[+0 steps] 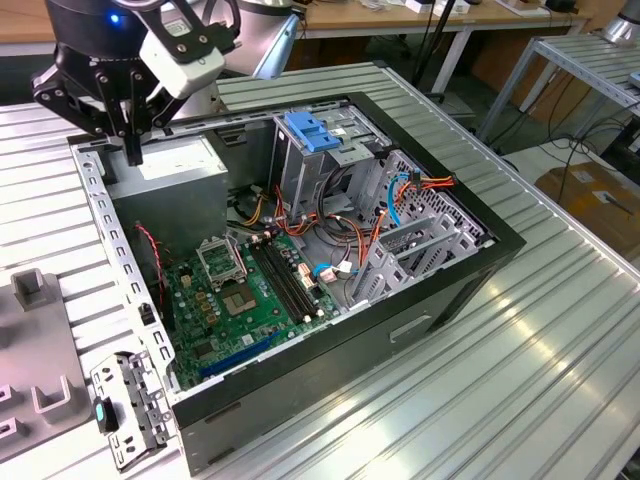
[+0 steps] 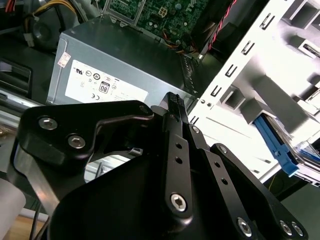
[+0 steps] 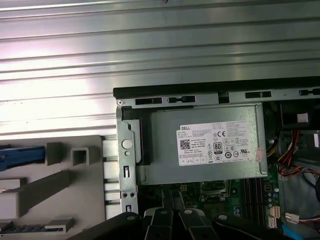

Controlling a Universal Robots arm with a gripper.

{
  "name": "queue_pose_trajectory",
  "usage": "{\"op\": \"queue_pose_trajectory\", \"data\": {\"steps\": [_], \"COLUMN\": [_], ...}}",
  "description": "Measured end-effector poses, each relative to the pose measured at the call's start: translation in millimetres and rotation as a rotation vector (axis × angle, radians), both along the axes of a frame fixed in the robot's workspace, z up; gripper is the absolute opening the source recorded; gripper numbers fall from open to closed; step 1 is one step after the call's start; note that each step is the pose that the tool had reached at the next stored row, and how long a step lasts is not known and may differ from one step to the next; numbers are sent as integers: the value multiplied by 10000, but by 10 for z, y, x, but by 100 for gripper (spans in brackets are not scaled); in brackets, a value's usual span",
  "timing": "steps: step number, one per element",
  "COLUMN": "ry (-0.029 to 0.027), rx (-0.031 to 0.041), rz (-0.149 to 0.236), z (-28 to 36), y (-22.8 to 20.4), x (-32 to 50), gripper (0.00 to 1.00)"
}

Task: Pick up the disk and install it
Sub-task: 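Reach for the disk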

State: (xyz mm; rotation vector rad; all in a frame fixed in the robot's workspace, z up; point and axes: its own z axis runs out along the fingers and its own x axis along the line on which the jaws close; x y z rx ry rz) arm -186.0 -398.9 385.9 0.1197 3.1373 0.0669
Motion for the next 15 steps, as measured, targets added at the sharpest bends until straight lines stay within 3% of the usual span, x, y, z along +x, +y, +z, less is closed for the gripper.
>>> {"op": "queue_pose_trajectory", "data": {"steps": [15], "ry": [20], "rx": [0], "rz": [-1], "z": [-8], "y": [0], "x": [-56], "gripper": [11]}}
